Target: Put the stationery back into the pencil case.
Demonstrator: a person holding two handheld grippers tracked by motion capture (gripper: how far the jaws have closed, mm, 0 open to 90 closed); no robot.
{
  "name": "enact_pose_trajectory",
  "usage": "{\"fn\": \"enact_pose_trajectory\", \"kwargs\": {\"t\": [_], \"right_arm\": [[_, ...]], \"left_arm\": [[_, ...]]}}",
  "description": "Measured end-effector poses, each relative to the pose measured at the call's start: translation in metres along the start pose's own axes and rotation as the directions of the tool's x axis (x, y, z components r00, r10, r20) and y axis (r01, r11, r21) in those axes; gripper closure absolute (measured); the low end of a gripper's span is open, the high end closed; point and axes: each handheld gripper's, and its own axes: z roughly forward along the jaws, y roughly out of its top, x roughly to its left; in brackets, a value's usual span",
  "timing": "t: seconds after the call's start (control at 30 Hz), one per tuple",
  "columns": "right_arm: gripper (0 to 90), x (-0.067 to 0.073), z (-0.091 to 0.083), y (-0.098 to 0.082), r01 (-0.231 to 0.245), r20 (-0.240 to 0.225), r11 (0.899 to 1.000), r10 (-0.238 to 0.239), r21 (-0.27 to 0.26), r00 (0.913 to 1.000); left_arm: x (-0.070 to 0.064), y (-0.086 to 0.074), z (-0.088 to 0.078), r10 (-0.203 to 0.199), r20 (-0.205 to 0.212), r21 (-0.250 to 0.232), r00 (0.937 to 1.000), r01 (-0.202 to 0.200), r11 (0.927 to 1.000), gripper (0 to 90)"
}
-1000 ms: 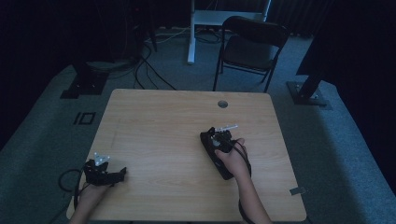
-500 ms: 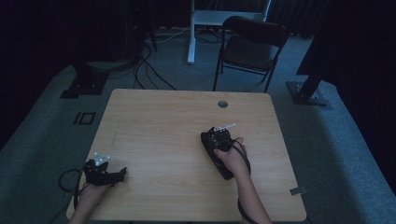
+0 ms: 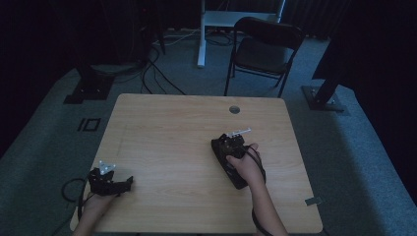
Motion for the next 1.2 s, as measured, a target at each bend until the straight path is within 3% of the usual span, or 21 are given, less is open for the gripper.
{"fn": "enact_pose_trajectory", "kwargs": {"t": [0.23, 0.53, 0.83, 1.2], "right_arm": [[49.1, -0.003, -0.011, 0.003, -0.027, 0.004, 0.997, 0.027, -0.067, 0.9996], [49.0, -0.004, -0.027, 0.003, -0.037, -0.059, 0.992, 0.030, -0.118, 0.9978], [41.6, -0.007, -0.048, 0.000, -0.010, -0.109, 0.980, -0.012, -0.197, 0.9940], [36.9, -0.021, -0.067, -0.012, 0.007, -0.116, 0.962, -0.040, -0.271, 0.9924]], "left_arm": [[0.000, 0.000, 0.000, 0.000, 0.000, 0.000, 1.0000, 0.000, 1.0000, 0.6], [0.000, 0.000, 0.000, 0.000, 0.000, 0.000, 1.0000, 0.000, 1.0000, 0.6], [0.000, 0.000, 0.000, 0.000, 0.000, 0.000, 1.0000, 0.000, 1.0000, 0.6], [0.000, 0.000, 0.000, 0.000, 0.000, 0.000, 1.0000, 0.000, 1.0000, 0.6]]}}
